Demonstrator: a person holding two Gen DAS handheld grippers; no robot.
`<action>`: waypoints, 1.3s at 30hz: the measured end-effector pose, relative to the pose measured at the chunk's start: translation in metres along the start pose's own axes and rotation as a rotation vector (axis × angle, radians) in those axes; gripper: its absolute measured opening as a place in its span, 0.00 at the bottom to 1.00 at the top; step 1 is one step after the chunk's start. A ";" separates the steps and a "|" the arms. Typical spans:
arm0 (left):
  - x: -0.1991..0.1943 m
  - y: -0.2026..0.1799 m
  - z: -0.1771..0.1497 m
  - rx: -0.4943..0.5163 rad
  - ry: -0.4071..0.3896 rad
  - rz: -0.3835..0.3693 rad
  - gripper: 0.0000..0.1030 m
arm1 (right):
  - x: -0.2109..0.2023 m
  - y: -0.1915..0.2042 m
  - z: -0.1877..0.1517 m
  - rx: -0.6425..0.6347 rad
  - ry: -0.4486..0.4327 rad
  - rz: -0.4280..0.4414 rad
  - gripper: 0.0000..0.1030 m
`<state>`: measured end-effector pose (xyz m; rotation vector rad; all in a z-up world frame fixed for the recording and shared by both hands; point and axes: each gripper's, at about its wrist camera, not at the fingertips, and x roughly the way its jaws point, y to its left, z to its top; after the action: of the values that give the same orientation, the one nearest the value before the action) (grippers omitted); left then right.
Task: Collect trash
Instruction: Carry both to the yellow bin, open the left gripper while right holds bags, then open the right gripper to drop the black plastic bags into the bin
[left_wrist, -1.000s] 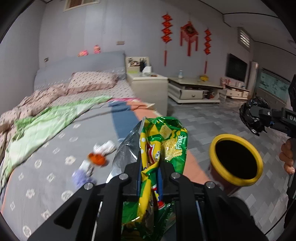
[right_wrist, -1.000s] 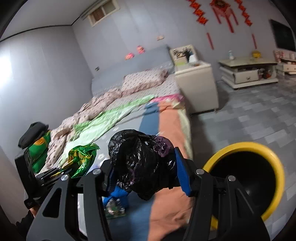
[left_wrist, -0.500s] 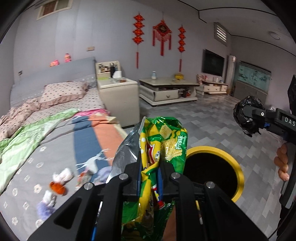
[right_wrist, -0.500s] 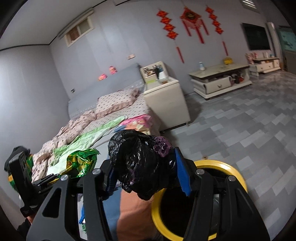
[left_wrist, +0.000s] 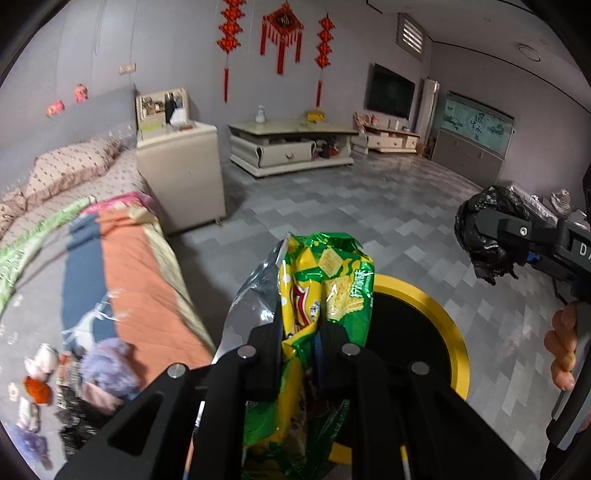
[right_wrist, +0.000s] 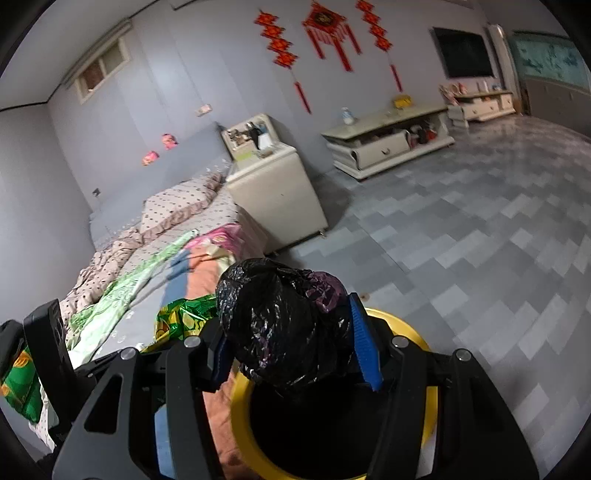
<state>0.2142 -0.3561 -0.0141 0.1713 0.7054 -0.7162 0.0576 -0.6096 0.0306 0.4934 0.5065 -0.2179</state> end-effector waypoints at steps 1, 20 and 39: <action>0.007 0.000 -0.002 -0.004 0.012 -0.010 0.12 | 0.004 -0.005 -0.004 0.008 0.007 -0.008 0.51; 0.027 0.000 -0.016 -0.044 0.037 -0.051 0.44 | 0.037 -0.017 -0.032 0.044 0.040 -0.109 0.62; -0.016 0.036 -0.024 -0.106 -0.023 0.021 0.75 | 0.011 -0.013 -0.036 0.055 0.019 -0.131 0.74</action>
<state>0.2161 -0.3114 -0.0251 0.0739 0.7163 -0.6579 0.0482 -0.6037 -0.0083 0.5168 0.5536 -0.3540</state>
